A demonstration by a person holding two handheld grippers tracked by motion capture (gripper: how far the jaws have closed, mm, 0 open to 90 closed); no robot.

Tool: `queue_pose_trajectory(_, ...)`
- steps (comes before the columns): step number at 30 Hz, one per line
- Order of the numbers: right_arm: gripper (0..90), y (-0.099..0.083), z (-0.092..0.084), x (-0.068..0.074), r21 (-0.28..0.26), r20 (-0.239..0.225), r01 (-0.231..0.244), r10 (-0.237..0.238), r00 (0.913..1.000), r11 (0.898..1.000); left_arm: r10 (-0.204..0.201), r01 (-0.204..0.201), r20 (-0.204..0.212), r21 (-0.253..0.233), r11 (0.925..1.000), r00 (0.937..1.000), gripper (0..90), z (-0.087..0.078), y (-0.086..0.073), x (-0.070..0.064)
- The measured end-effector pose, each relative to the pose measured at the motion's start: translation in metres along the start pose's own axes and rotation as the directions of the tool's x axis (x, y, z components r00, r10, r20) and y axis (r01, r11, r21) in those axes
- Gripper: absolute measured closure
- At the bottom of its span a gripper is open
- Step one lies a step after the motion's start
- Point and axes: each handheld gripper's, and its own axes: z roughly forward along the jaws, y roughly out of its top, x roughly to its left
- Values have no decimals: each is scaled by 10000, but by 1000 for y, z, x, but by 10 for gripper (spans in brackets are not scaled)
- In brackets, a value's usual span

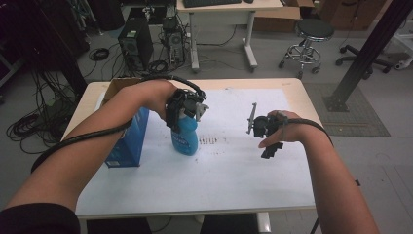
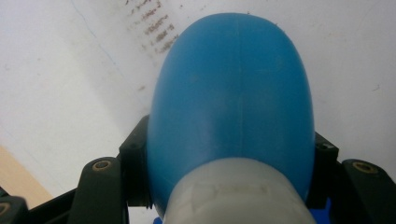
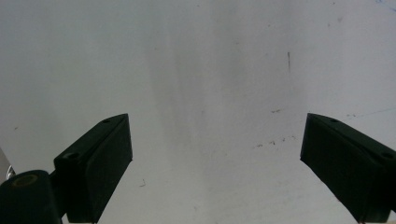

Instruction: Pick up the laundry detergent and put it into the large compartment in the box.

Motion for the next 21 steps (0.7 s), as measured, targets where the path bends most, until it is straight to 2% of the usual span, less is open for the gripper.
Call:
queue_pose_trajectory(5, 89, 2, 0, 1, -12, 17, 38, -38, 10000, 10000, -70, 70, -38, -3, 10000, 10000, 377, -10, 0, -1)
queue_pose_trajectory(6, 89, 2, 0, 1, -41, 0, 40, -40, 10000, 10000, -199, 199, -81, -40, 9998, 9998, 377, -18, 0, -2)
queue_pose_trajectory(8, 89, 2, 0, 1, -27, -8, 47, -47, 10000, 10000, -261, 261, -54, 23, 9997, 9996, 377, -21, 0, -2)
queue_pose_trajectory(12, 90, 3, 0, 0, -62, 19, 60, -60, 10000, 10000, -858, 858, 15, 15, 9963, 9963, 377, -38, 0, -4)
queue_pose_trajectory(13, 90, 3, 0, 0, -61, 35, 59, -59, 10000, 10000, -1101, 1101, 57, 42, 9939, 9939, 377, -41, 0, -5)
queue_pose_trajectory(17, 91, 5, 0, 1, -66, 50, 101, -100, 9999, 9999, -1388, 1386, 111, 152, 9902, 9903, 377, -50, 0, -6)
queue_pose_trajectory(19, 91, 5, 0, 1, -61, 32, 93, -93, 10000, 9999, -1731, 1727, 155, 223, 9847, 9848, 377, -57, -1, -7)
queue_pose_trajectory(21, 91, 7, -1, 0, -66, 42, 181, -180, 9998, 9998, -2158, 2152, 207, 307, 9761, 9762, 377, -64, -2, -8)
